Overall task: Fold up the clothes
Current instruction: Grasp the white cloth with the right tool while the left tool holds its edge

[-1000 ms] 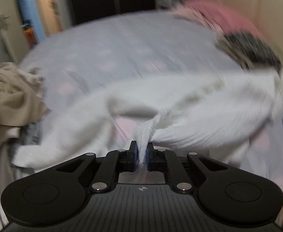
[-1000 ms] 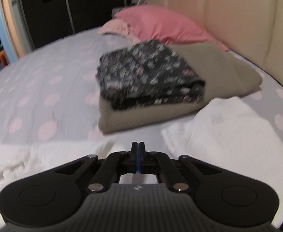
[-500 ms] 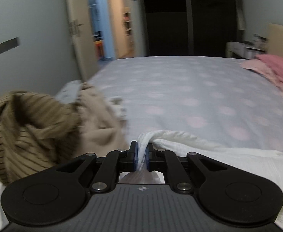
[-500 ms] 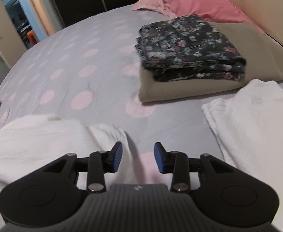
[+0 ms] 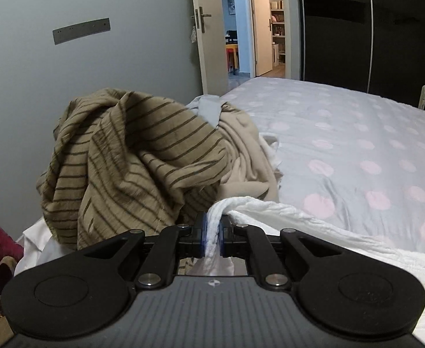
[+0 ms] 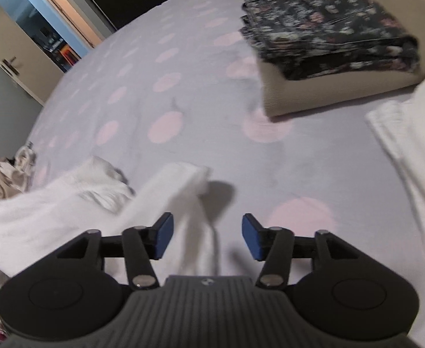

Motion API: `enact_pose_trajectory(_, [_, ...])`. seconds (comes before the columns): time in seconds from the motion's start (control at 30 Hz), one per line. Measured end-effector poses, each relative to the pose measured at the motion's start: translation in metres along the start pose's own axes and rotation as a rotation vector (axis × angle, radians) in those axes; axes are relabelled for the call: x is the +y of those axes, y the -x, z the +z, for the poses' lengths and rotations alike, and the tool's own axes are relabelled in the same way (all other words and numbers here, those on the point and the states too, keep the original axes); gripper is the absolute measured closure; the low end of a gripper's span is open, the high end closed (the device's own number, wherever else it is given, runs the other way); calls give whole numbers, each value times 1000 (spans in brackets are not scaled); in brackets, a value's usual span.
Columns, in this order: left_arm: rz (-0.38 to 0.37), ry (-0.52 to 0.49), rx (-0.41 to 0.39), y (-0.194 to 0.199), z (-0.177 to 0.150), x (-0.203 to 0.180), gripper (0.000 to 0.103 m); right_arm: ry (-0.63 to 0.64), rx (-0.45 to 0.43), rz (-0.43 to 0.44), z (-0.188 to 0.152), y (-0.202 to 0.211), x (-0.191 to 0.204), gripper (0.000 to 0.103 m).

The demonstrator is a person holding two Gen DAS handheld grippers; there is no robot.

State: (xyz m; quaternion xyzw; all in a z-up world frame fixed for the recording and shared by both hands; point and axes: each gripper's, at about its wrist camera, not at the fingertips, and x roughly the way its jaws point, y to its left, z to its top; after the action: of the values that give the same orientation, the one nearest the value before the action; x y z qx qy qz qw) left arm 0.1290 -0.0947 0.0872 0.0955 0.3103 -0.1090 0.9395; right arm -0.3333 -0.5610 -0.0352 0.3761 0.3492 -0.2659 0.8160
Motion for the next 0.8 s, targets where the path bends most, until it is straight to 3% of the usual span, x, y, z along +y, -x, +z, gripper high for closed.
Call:
enact_pose_trajectory(0.27, [-3, 19, 31, 1, -10, 5, 97, -139, 29, 42, 21, -38, 15, 44])
enact_pose_trajectory(0.3, [-3, 20, 30, 2, -10, 5, 97, -145, 52, 46, 23, -45, 19, 52])
enact_pose_trajectory(0.4, [-6, 31, 17, 3, -8, 6, 97, -106, 69, 30, 29, -54, 34, 100])
enact_pose_trajectory(0.43, [-6, 39, 9, 4, -7, 7, 97, -91, 45, 14, 31, -51, 39, 101])
enact_pose_trajectory(0.57, [-18, 84, -38, 9, 1, 12, 97, -135, -194, -17, 54, -6, 42, 102])
enact_pose_trajectory(0.67, [-64, 116, -70, 16, 6, 14, 97, -193, -462, -28, 69, 52, 33, 102])
enact_pose_trajectory(0.8, [-220, 116, -94, 31, 9, 4, 97, -129, -877, -93, 63, 135, 32, 102])
